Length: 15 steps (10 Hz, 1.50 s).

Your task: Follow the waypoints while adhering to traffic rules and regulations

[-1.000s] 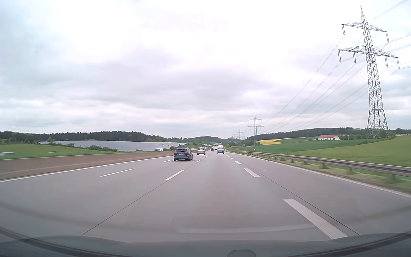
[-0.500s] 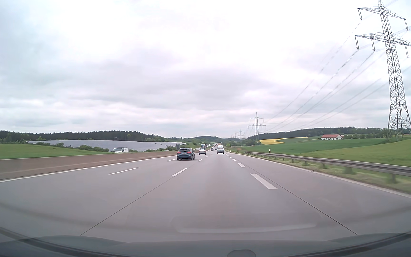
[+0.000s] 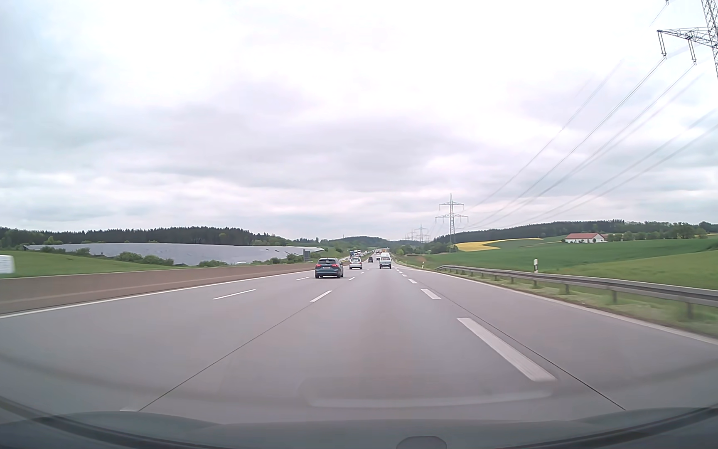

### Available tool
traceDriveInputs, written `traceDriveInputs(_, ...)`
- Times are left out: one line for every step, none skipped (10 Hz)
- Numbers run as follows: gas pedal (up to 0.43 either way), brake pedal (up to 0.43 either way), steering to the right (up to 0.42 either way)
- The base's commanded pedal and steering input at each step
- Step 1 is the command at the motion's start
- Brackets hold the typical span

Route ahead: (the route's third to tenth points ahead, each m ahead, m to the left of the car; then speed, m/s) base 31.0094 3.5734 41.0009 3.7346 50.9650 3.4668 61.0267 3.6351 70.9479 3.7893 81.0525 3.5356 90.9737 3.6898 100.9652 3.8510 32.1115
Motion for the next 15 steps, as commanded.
traceDriveInputs(0.138,0.0,-0.003)
traceDriveInputs(0.11,0.0,-0.003)
traceDriveInputs(0.11,0.0,-0.003)
traceDriveInputs(0.11,0.0,-0.003)
traceDriveInputs(0.11,0.0,-0.003)
traceDriveInputs(0.098,0.0,-0.003)
traceDriveInputs(0.098,0.0,-0.003)
traceDriveInputs(0.098,0.0,-0.003)
traceDriveInputs(0.098,0.0,-0.003)
traceDriveInputs(0.098,0.0,-0.002)
traceDriveInputs(0.098,0.0,-0.002)
traceDriveInputs(0.11,0.0,-0.003)
traceDriveInputs(0.118,0.0,-0.003)
traceDriveInputs(0.118,0.0,-0.002)
traceDriveInputs(0.13,0.0,-0.003)
